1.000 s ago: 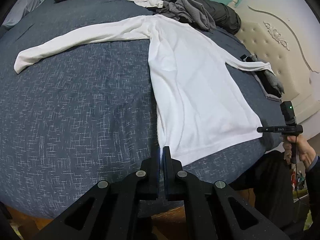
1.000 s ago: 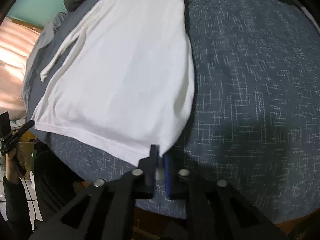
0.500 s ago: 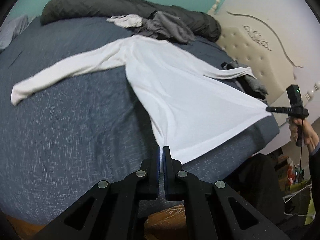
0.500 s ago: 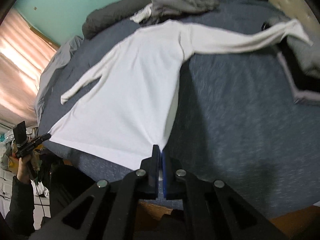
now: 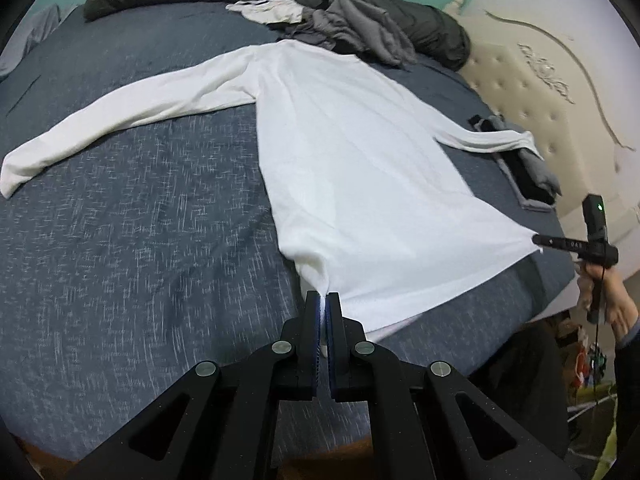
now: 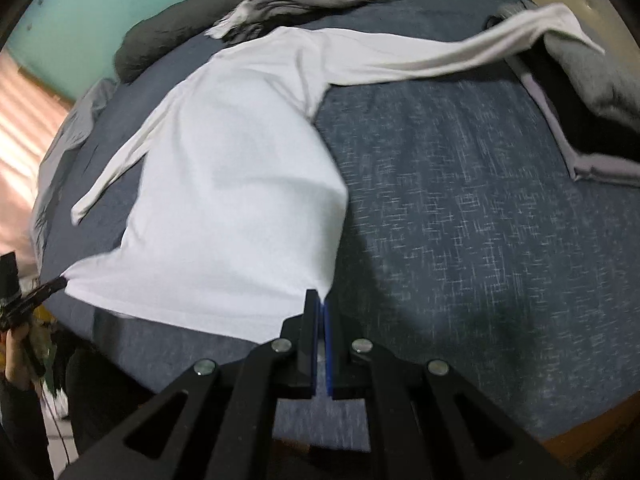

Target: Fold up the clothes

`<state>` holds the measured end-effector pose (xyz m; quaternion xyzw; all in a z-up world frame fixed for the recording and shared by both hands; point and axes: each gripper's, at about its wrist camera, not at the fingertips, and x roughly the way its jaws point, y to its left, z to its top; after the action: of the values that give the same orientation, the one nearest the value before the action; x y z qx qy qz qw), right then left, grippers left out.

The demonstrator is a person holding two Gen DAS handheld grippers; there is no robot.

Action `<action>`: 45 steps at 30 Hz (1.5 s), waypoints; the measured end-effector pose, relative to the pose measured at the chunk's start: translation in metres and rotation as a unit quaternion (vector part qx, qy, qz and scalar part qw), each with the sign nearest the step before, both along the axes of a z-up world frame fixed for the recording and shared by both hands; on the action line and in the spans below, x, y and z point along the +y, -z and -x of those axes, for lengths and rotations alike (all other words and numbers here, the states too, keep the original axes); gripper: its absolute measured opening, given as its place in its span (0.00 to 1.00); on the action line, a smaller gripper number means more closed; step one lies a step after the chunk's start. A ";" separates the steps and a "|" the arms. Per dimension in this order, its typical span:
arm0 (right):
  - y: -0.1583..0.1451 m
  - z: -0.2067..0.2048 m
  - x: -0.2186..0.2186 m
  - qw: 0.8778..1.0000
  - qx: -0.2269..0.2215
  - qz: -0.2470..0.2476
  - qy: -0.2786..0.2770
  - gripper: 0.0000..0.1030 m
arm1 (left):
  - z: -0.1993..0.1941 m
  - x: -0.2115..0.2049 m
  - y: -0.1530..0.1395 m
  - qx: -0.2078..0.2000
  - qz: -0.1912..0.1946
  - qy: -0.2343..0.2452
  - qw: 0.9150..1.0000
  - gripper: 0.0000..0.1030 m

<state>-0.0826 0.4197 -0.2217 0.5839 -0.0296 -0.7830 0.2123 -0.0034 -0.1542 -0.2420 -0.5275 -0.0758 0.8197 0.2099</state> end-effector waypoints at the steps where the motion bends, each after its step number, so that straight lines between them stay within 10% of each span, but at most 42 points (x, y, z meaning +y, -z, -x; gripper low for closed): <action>1: 0.004 0.005 0.000 1.000 0.000 0.000 0.005 0.02 | 0.006 0.004 0.005 -0.006 0.006 -0.002 1.000 0.03; 16: 0.038 0.031 0.000 1.000 0.025 -0.008 0.013 0.07 | 0.039 0.011 0.055 -0.057 0.016 -0.022 0.998 0.04; 22: 0.026 0.020 0.011 0.998 0.058 -0.001 -0.013 0.29 | 0.029 -0.006 0.039 -0.036 0.016 -0.031 0.999 0.30; 31: 0.046 -0.016 -0.003 0.988 0.076 -0.078 -0.109 0.30 | 0.005 -0.006 0.043 -0.047 0.041 0.003 0.998 0.30; 45: 0.050 -0.001 -0.014 0.989 0.108 -0.072 -0.075 0.30 | -0.002 0.030 0.058 -0.037 0.041 0.021 0.998 0.39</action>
<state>-0.0819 0.4056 -0.2713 0.5103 0.0935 -0.8233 0.2301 -0.0017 -0.1241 -0.3000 -0.5673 -0.0392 0.7973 0.2025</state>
